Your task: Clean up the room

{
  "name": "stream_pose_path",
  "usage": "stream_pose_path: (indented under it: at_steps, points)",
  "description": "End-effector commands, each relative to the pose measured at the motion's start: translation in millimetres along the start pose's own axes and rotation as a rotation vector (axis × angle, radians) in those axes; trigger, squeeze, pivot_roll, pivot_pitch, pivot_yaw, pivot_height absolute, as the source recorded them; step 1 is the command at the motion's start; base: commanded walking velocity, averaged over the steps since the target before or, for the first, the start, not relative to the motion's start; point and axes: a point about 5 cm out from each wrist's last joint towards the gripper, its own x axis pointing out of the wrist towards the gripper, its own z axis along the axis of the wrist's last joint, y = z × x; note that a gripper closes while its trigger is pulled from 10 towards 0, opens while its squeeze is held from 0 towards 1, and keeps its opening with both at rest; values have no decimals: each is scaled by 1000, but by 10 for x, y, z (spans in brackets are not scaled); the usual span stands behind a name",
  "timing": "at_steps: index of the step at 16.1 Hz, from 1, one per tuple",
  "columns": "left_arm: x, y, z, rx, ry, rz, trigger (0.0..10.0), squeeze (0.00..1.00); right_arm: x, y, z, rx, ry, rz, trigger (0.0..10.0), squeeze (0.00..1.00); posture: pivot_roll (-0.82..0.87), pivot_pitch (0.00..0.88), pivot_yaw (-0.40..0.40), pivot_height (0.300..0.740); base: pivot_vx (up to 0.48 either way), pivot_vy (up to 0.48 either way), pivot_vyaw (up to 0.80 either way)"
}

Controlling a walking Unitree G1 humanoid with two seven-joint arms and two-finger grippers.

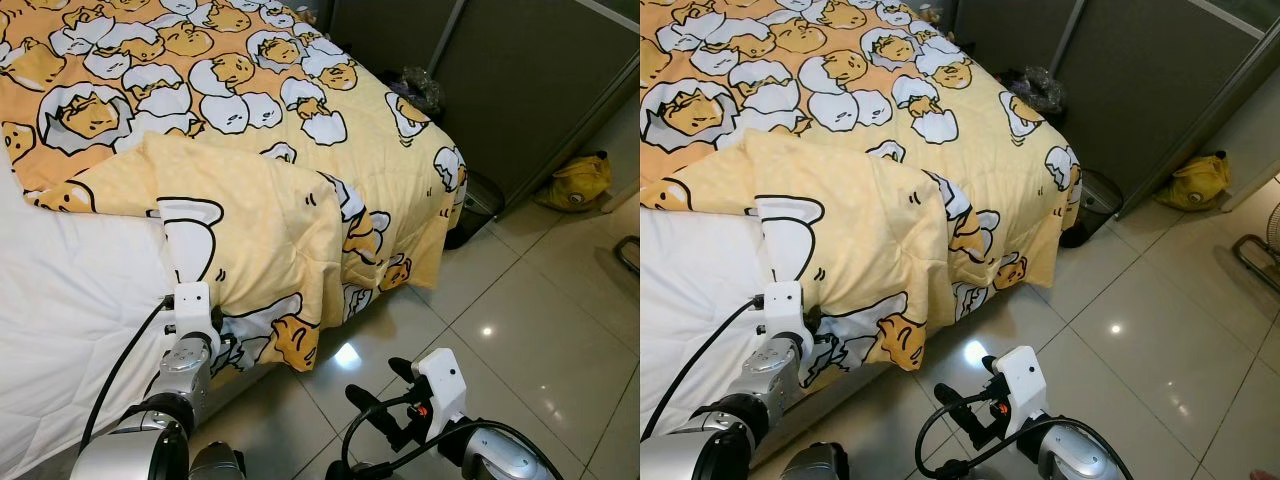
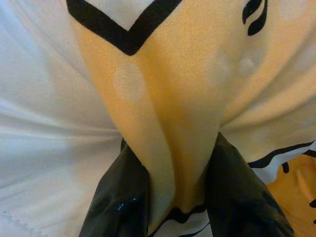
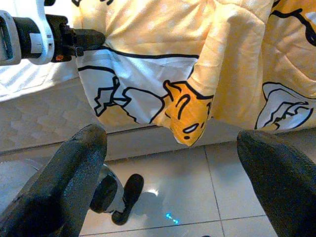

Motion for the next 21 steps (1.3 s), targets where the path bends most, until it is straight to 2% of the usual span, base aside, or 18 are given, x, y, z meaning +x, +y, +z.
stream_pose_path:
  at_steps: [1,3,5,6,7,8,9,11,13,16,17,18,21]
  points:
    - [-19,-164,-63,49,21,-86,0,0,-30,-36,-19,0,9,-25,10000,0,-131,125,-145,740,0,0,0]
    - [-53,-32,-183,258,43,6,0,0,-24,-37,-57,3,22,-26,10000,0,-122,120,-136,740,0,0,0]
    - [-82,21,-270,356,62,37,0,0,-22,-32,-69,-1,31,-25,10000,0,-116,115,-133,740,0,0,0]
    - [-108,52,-335,414,72,69,10000,0,-22,-37,-75,-1,33,-26,10000,0,-114,111,-130,740,0,0,0]
    - [-128,51,-366,403,59,87,10000,0,-28,-47,-79,-3,35,-29,10000,0,-112,106,-130,740,0,0,0]
    - [-138,37,-372,374,42,97,10000,549,-29,-61,-85,-4,37,-32,10000,0,-108,100,-128,740,0,0,0]
    - [-143,13,-358,351,18,103,10000,1000,-27,-73,-95,-6,41,-34,10000,0,-103,87,-128,740,0,0,0]
    - [-153,-15,-364,317,7,120,10000,1000,-39,-80,-109,-19,51,-32,10000,0,-101,71,-124,740,0,0,0]
    - [-195,-89,-443,244,10,99,10000,1000,-65,-110,-124,-20,59,-34,10000,0,-95,56,-122,740,0,0,0]
    - [-214,-162,-485,186,25,82,10000,976,-64,-149,-137,-23,66,-38,10000,0,-90,47,-122,740,0,0,0]
    - [-206,-220,-465,165,22,47,10000,0,-52,-161,-132,-25,66,-38,10000,0,-86,41,-127,740,0,0,0]
    - [-198,-245,-447,157,21,35,0,0,-41,-162,-126,-29,67,-35,10000,0,-86,40,-129,740,0,0,0]
    - [-159,-329,-314,130,-24,-12,0,0,-20,-169,-111,-34,66,-32,10000,0,-89,40,-127,740,0,0,0]
